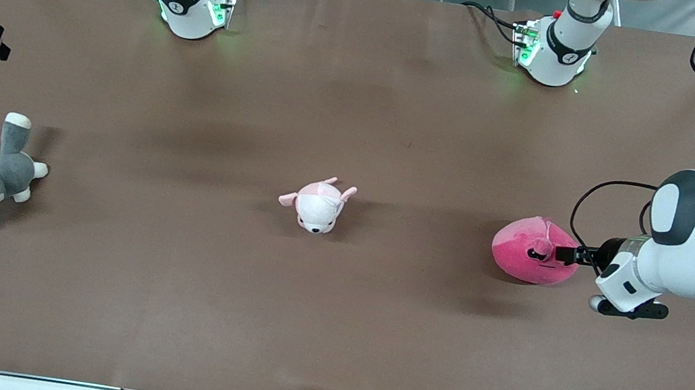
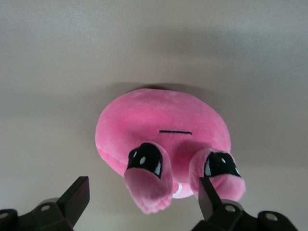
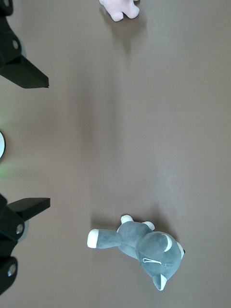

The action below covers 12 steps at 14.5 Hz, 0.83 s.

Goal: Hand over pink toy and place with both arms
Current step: 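Reach the left gripper to the large pink plush and grasp it, then lift the pink plush with the left gripper toward the table middle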

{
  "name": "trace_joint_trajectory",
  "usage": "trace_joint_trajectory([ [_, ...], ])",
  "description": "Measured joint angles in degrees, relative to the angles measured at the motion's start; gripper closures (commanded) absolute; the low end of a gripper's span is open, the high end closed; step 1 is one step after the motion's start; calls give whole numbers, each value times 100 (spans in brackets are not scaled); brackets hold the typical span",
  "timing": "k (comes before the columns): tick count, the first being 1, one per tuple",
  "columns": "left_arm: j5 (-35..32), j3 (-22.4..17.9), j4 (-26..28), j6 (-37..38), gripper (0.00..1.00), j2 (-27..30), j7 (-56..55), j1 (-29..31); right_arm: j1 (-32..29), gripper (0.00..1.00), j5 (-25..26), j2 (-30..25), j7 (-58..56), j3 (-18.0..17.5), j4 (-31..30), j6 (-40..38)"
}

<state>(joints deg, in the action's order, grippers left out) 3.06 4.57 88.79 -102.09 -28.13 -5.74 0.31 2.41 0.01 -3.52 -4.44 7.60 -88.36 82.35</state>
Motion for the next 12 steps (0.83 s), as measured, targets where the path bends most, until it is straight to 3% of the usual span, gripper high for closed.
trace_joint_trajectory([
  [3, 0, -6, 4, -14, 14, -79, -3, 4, 0, 0, 0, 0, 0, 0, -13, 6],
  [12, 0, -12, 55, -14, 79, -91, -5, 46, 10, 0, -1, 3, 0, -31, -123, 252],
])
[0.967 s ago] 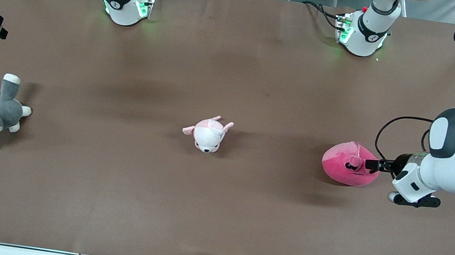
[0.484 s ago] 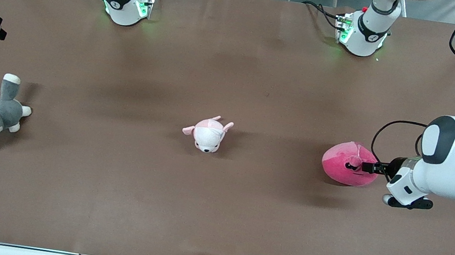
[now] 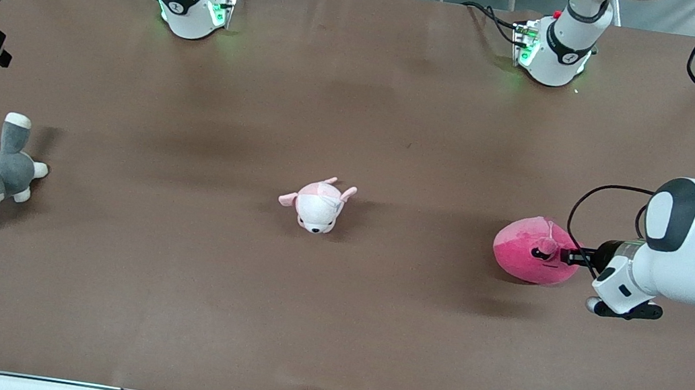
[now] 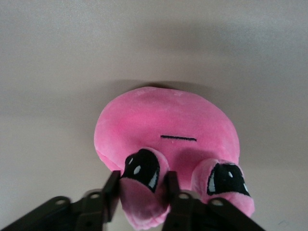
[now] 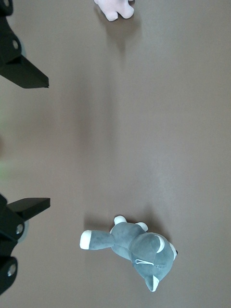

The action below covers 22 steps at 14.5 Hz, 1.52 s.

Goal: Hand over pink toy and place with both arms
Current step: 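Lift the pink plush with the left gripper toward the table middle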

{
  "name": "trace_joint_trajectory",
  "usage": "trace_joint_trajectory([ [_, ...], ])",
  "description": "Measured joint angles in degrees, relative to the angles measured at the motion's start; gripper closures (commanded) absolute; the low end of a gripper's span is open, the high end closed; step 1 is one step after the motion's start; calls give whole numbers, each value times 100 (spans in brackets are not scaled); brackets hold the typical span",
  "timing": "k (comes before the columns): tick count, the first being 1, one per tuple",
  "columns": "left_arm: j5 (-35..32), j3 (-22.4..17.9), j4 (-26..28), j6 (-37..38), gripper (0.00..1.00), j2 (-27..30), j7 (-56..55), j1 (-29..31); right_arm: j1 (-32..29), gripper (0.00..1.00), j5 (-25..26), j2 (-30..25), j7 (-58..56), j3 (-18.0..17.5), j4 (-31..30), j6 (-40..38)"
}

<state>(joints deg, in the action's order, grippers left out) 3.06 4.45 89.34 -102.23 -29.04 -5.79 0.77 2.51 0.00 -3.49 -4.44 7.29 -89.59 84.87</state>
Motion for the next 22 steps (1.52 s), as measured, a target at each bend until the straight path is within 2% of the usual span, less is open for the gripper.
trace_joint_trajectory([
  [3, 0, 3, 28, 0, 98, 0, 0, 0, -1, 0, -1, 0, 0, 2, -3, 15],
  [8, 0, 40, 11, 9, 100, 95, -3, -2, 0, 0, -4, 0, 0, -1, -3, 2],
  [11, 0, 192, -54, 266, 100, 408, -274, -18, 0, 0, -4, 0, 0, -7, -1, 14],
  [14, 32, 690, -349, 818, 100, 789, -1034, -32, -19, 0, 2, 0, 0, 32, 11, 14],
  [18, 495, 1481, -1054, 1471, 100, 969, -2467, -119, -232, 0, 5, 52, 8, 116, 3, 75],
  [22, 565, 2483, -1564, 1496, 100, 950, -4023, -292, -483, 0, 0, 735, -18, 141, -22, 452],
])
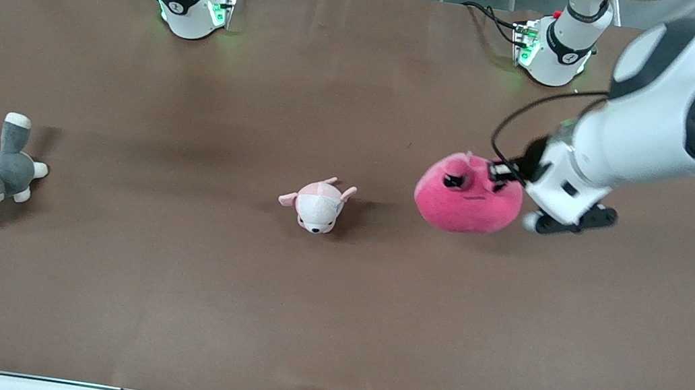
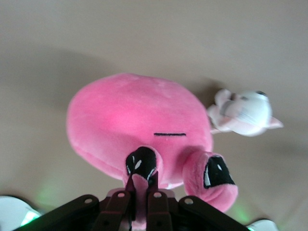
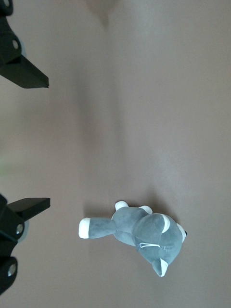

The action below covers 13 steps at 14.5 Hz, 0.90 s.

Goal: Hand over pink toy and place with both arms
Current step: 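Lift the pink plush with the left gripper toward the table middle, then reach the right gripper to the pink plush held by the left gripper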

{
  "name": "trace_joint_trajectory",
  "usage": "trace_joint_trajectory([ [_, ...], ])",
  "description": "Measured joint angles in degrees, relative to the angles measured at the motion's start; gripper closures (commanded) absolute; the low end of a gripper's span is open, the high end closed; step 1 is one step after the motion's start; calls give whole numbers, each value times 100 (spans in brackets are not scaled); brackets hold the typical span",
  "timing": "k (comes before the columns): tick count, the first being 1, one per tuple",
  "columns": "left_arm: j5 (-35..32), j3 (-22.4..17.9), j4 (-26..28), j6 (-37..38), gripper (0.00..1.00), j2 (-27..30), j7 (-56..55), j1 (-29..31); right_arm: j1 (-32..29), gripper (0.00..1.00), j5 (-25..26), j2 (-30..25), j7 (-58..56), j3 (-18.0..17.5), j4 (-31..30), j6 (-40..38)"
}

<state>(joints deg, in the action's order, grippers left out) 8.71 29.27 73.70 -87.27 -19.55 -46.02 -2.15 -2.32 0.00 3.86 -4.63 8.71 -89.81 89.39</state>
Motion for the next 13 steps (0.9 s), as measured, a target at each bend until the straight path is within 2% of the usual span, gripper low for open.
trace_joint_trajectory([
  [3, 2, 258, -186, -173, 100, -3, -736, -559, 71, 0, -221, 304, 294, -56, 9, 45],
  [6, 2, 259, -194, -850, 100, -45, -1422, -1285, 261, 0, -636, 257, 1432, -104, 25, -83],
  [9, 1, 240, -194, -1463, 100, -179, -1875, -1870, 667, 0, -718, 119, 2991, -129, 51, -384],
  [13, 1, 235, -202, -1607, 100, -252, -1953, -2096, 1474, 0, -1001, -204, 5503, -160, -28, -710],
])
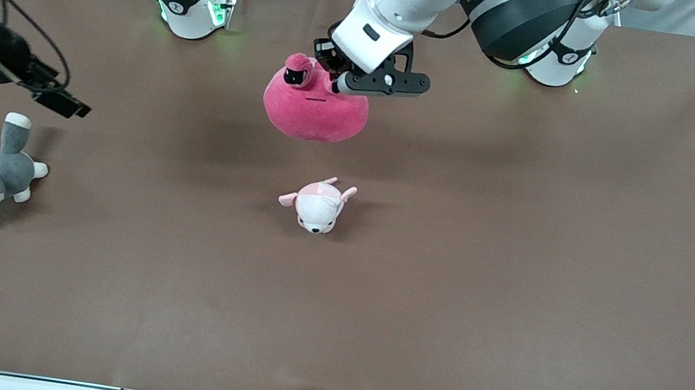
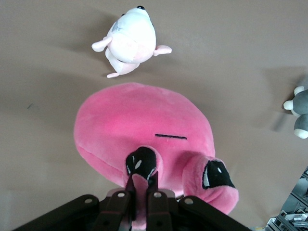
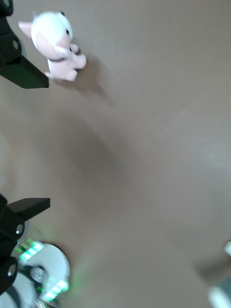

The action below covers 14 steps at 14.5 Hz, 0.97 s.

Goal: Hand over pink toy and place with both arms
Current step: 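Reach the right gripper to the pink plush held by the left gripper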

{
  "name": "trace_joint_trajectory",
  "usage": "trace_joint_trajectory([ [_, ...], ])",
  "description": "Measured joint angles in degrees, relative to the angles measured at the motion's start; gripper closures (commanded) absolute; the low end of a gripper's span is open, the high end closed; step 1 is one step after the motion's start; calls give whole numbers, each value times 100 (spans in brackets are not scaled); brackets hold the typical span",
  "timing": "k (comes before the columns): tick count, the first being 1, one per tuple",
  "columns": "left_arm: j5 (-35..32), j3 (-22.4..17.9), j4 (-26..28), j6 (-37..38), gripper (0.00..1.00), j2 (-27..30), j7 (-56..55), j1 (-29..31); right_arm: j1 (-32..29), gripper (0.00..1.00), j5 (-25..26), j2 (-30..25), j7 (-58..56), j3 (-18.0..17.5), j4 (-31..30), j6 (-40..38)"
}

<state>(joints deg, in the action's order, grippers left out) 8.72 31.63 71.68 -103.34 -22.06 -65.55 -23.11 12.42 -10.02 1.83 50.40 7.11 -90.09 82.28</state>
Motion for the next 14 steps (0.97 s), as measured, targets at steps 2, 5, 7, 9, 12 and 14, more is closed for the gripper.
trace_joint_trajectory([
  [2, 0, 0, -12, -24, 100, -2, -62, -53, 373, 0, -119, -245, 905, -8, -246, -3],
  [5, 0, -2, -38, -37, 100, -4, -114, -74, 1022, 0, -209, -592, 2153, -18, -625, 110],
  [7, 0, -5, -46, -50, 100, -7, -115, -74, 1540, 0, -306, -672, 3074, -28, -738, 389],
  [9, 0, -6, -51, -64, 100, -9, -116, -77, 2075, 0, -329, -673, 3915, -37, -816, 798],
  [12, 0, -6, -54, -86, 100, -11, -119, -82, 2729, 0, -331, -668, 4813, -45, -866, 1356],
  [14, 0, -6, -55, -113, 100, -12, -189, -97, 2993, 2, -331, -659, 5160, -45, -872, 1640],
])
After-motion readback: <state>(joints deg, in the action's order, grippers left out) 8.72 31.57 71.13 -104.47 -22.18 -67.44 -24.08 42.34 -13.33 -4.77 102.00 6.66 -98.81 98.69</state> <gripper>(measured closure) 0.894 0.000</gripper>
